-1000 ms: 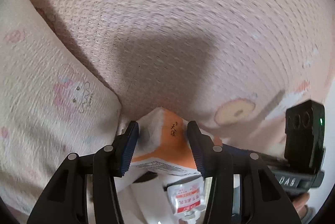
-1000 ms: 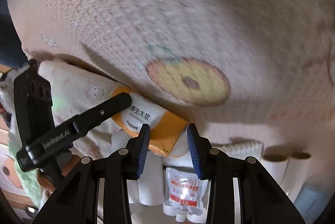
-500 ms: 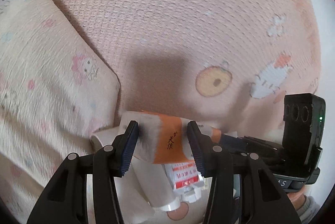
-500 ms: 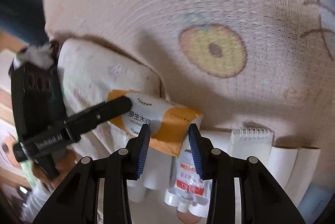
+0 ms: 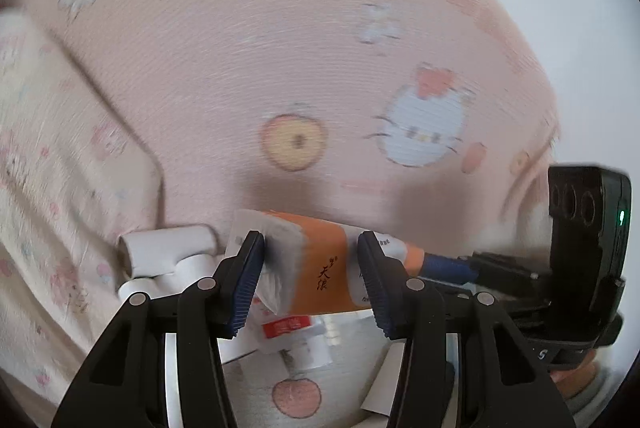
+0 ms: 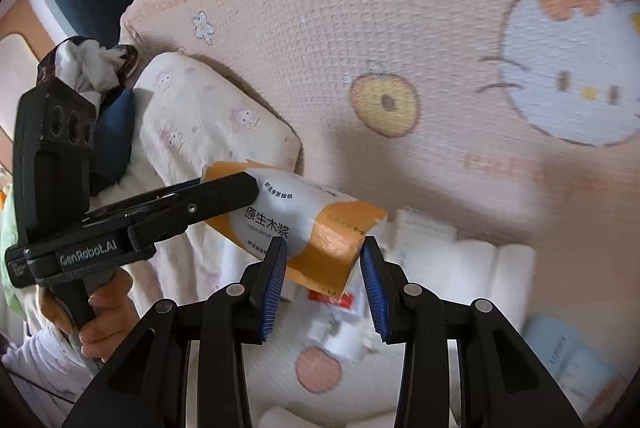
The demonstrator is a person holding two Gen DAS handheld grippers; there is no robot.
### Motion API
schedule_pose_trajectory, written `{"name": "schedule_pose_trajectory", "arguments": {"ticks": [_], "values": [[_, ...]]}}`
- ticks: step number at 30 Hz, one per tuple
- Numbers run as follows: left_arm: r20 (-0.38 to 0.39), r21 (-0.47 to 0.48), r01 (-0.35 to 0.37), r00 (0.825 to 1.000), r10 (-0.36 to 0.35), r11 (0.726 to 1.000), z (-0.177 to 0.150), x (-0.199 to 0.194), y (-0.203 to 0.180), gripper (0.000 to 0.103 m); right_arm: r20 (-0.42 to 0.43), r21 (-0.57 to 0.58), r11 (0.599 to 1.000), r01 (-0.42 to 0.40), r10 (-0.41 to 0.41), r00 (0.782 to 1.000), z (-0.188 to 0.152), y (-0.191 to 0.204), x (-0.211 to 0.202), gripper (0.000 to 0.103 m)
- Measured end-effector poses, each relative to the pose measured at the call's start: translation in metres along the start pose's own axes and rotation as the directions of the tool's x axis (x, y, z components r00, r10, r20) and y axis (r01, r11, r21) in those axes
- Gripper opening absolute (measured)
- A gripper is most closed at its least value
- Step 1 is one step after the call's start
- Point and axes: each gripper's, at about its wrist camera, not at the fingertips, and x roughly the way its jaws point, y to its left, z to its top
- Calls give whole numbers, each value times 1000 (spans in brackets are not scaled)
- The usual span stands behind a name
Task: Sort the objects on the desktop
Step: 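Lift the tissue pack with both grippers and turn it upright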
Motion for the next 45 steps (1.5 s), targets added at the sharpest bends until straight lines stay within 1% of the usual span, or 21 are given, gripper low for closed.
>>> {"name": "schedule_pose_trajectory", "arguments": {"ticks": [2, 4, 5, 6, 7, 9, 10, 14, 16, 20, 23, 27, 30, 31, 33, 36, 38, 41, 43, 45], "values": [[23, 75, -14, 1000, 12, 997, -8, 1, -20, 52, 25, -7, 1000, 27, -27, 999, -11, -2, -13, 35], [52, 157, -38, 998, 31, 987, -18, 2, -37, 53, 43, -23, 998, 54, -53, 998, -20, -4, -23, 35], [65, 186, -53, 997, 41, 981, -24, 3, -43, 53, 52, -32, 997, 73, -71, 996, -26, -5, -28, 35], [71, 194, -58, 996, 45, 979, -29, 2, -44, 52, 59, -39, 995, 89, -86, 995, -30, -7, -31, 35], [68, 186, -50, 997, 38, 981, -34, 2, -42, 52, 67, -48, 993, 108, -105, 992, -36, -9, -33, 35], [38, 143, -26, 999, 20, 989, -39, 10, -36, 52, 72, -41, 990, 138, -135, 988, -46, -18, -33, 35], [24, 118, -16, 1000, 13, 993, -41, 15, -33, 52, 64, -32, 989, 146, -144, 988, -50, -23, -33, 35], [-3, 61, 8, 1000, -8, 998, -52, 15, -19, 52, 36, -19, 988, 155, -154, 987, -62, -35, -22, 35], [-8, 34, 18, 1000, -18, 999, -59, 15, -13, 52, 17, -9, 990, 141, -141, 990, -67, -37, -16, 35], [-29, 8, -7, 1000, 7, 1000, -76, 13, -4, 52, -18, 19, 994, 105, -105, 994, -76, -43, -2, 35], [-42, -5, -14, 999, 13, 1000, -85, 12, -1, 52, -39, 1, 995, 97, -97, 995, -79, -39, 4, 35], [-76, -59, -43, 996, 38, 997, -86, 12, 4, 52, -70, -17, 996, 87, -88, 994, -82, -35, 6, 35], [-98, -126, -31, 995, 19, 992, -80, 12, 8, 54, -73, 0, 998, 56, -55, 996, -82, -37, 6, 35], [-106, -153, -21, 994, 4, 988, -77, 12, 11, 54, -75, 2, 999, 50, -49, 996, -82, -38, 6, 35], [-100, -194, 8, 995, -28, 981, -71, 13, 16, 54, -84, 9, 999, 48, -47, 995, -81, -39, 6, 35], [-99, -207, -20, 995, -1, 978, -64, 15, 19, 54, -90, 17, 999, 46, -44, 995, -81, -40, 4, 35], [-127, -197, -48, 992, 23, 979, -60, 22, 19, 54, -89, 21, 999, 37, -34, 995, -80, -41, 2, 35], [-169, -190, -62, 985, 30, 980, -56, 34, 20, 54, -88, 30, 999, 27, -24, 996, -78, -41, 2, 35], [-172, -190, -75, 984, 42, 979, -55, 38, 22, 54, -100, 37, 999, 18, -14, 995, -77, -42, 5, 35], [-158, -161, -81, 986, 55, 984, -56, 39, 21, 54, -109, 42, 999, 19, -14, 994, -77, -42, 7, 35]]}}
